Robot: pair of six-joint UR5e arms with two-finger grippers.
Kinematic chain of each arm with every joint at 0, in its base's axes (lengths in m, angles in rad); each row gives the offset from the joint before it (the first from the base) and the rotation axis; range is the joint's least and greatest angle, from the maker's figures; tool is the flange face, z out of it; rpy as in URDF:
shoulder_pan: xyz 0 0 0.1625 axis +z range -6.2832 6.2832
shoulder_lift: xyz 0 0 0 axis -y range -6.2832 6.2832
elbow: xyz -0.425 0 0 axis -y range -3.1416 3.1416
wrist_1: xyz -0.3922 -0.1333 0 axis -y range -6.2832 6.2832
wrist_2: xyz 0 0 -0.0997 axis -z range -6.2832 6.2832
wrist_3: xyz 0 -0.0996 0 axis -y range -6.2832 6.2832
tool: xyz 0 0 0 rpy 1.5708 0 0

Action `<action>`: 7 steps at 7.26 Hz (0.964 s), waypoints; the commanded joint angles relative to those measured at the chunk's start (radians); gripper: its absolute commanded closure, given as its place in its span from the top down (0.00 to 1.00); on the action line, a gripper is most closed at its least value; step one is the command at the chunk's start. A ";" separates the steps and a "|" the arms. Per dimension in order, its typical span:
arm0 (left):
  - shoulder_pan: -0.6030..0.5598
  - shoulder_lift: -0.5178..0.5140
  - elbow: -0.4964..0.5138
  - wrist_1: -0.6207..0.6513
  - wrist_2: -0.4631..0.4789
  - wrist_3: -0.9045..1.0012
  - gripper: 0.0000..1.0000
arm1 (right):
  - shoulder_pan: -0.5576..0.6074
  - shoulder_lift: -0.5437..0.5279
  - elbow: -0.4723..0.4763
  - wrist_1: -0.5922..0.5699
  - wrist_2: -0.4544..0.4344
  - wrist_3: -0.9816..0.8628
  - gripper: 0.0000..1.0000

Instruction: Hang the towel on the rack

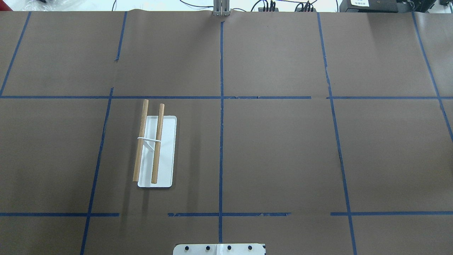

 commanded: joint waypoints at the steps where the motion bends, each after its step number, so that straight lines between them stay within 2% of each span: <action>1: -0.006 0.000 -0.002 0.000 0.000 -0.001 1.00 | -0.006 -0.008 0.002 0.000 -0.007 0.002 0.29; 2: -0.006 -0.002 -0.002 0.000 0.000 -0.001 1.00 | -0.004 -0.006 0.012 0.002 -0.010 -0.015 0.00; 4: -0.006 -0.002 -0.002 0.002 -0.001 -0.001 1.00 | -0.004 0.001 0.025 0.003 -0.006 -0.018 0.00; 5: -0.006 -0.002 -0.002 0.002 -0.001 -0.001 1.00 | -0.001 -0.003 0.073 0.005 -0.004 -0.018 0.00; 6: -0.006 -0.002 -0.003 0.002 -0.001 -0.001 1.00 | 0.050 -0.005 0.134 0.002 0.001 -0.017 0.00; 7: -0.006 -0.002 -0.003 -0.001 -0.001 -0.001 1.00 | 0.086 -0.006 0.222 -0.006 0.001 -0.015 0.00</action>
